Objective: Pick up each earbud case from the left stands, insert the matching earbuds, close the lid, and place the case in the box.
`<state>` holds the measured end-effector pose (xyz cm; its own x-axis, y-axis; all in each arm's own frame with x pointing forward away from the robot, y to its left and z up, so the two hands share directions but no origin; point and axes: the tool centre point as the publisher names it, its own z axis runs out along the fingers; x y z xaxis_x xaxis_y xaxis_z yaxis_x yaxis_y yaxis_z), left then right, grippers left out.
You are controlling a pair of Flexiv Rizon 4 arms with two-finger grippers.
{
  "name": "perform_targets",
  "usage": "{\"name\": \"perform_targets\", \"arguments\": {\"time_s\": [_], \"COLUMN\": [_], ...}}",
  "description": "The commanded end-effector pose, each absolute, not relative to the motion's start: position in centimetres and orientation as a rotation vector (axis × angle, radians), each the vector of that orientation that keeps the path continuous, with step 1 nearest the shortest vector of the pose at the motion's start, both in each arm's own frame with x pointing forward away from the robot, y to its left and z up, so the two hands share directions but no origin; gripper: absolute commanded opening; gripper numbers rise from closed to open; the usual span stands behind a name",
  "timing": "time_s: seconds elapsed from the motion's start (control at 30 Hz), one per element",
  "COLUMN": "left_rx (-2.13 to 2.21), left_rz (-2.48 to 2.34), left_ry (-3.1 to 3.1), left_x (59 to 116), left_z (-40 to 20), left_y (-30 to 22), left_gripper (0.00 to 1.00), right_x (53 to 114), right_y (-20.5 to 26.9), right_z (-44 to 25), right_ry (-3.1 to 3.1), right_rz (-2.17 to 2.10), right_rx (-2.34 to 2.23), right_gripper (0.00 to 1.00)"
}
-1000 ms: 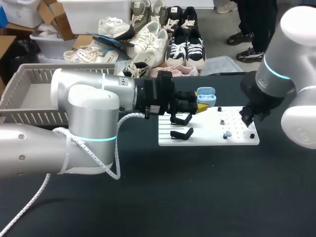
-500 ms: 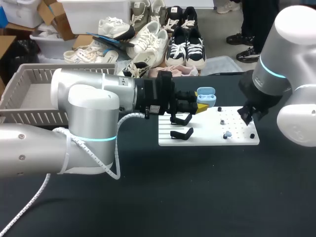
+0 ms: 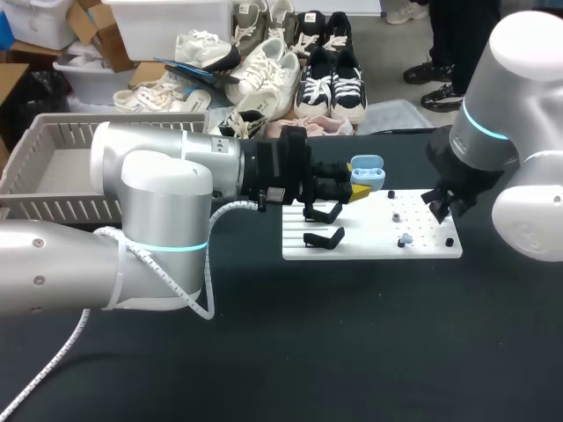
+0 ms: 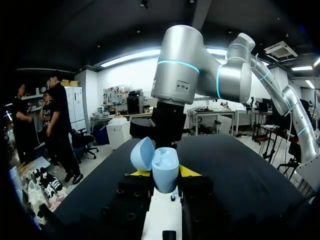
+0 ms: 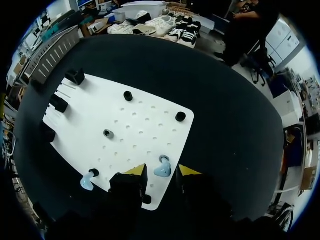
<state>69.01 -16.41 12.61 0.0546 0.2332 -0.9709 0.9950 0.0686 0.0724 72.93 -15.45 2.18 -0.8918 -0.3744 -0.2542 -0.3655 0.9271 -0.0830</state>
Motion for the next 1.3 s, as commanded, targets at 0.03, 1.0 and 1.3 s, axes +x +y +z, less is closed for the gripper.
{"name": "perform_targets", "arguments": {"time_s": [0.03,1.0,1.3], "left_rx": [1.344,1.344,1.344], "left_rz": [-0.982,-0.982,-0.982], "left_ry": [1.363,1.363,1.363], "left_x": [68.89,68.89,68.89], "left_z": [12.57,12.57,12.57], "left_y": [-16.37,-16.37,-16.37], "left_gripper": [0.0,0.0,0.0], "right_x": [72.89,73.46,73.03], "right_y": [-15.35,-15.34,-15.46], "right_z": [2.15,2.13,2.09], "right_ry": [2.817,2.833,2.838], "right_rz": [-0.053,-0.06,-0.064], "right_rx": [-0.543,-0.516,-0.504], "right_gripper": [0.35,0.19,0.29]}}
